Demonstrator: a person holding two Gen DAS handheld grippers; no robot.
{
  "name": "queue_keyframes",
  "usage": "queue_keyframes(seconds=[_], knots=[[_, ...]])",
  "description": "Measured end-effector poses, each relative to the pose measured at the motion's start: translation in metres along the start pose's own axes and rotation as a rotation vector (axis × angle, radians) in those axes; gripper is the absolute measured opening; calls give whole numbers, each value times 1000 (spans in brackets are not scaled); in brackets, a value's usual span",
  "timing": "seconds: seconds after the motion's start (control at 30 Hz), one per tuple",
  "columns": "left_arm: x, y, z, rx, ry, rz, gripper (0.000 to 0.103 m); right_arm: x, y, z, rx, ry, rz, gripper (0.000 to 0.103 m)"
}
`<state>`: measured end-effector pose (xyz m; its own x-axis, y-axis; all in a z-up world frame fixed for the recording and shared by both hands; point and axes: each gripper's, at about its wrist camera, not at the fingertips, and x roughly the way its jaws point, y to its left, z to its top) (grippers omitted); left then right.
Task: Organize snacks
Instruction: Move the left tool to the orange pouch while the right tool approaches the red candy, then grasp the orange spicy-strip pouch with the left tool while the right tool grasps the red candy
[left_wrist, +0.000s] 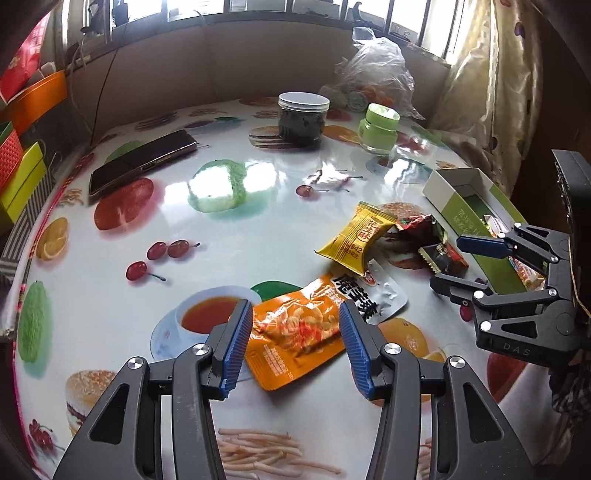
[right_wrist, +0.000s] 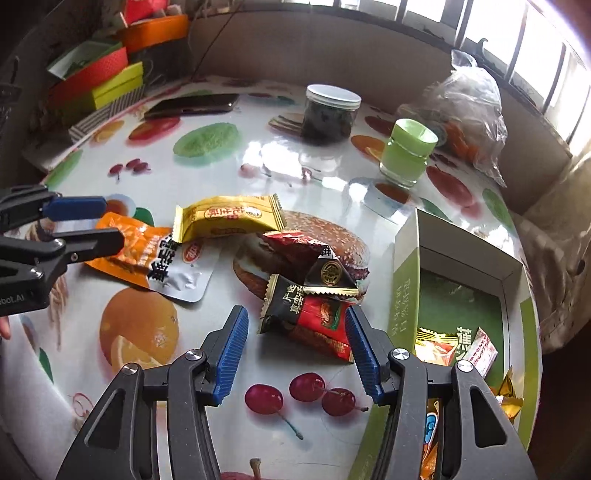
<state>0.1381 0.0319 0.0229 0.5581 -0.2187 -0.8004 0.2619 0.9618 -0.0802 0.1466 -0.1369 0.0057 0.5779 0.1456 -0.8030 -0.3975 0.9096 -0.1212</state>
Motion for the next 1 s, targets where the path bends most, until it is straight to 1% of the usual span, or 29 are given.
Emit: queue_keyframes(seconds=[0.03, 0.1, 0.2, 0.3, 0.47, 0.57, 0.63, 0.8, 0.9, 1.0], knots=[[2, -1, 1, 5, 2, -5, 50, 2, 0, 1, -3, -3, 5, 54], [9, 0, 1, 7, 20, -27, 50, 2, 1, 2, 14, 5, 47, 54], [14, 3, -2, -6, 36, -21, 50, 2, 8, 1, 29, 5, 93, 54], [11, 7, -3, -20, 32, -30, 50, -1, 19, 0, 29, 0, 131, 54], [8, 11, -9, -42, 48, -43, 50, -5, 27, 0, 48, 4, 203, 54], [3, 9, -15, -28, 53, -50, 50, -8, 30, -1, 24, 11, 225, 54], [0, 8, -19, -20, 58, -53, 50, -10, 28, -2, 6, 6, 211, 54], [-5, 7, -21, -27, 66, -84, 50, -8, 21, 0, -21, 11, 140, 55], [-8, 9, -17, -34, 44, -60, 50, -6, 23, 3, -50, 5, 143, 56], [-5, 12, -11, -41, 41, -39, 50, 0, 27, 5, -77, 20, 146, 57]])
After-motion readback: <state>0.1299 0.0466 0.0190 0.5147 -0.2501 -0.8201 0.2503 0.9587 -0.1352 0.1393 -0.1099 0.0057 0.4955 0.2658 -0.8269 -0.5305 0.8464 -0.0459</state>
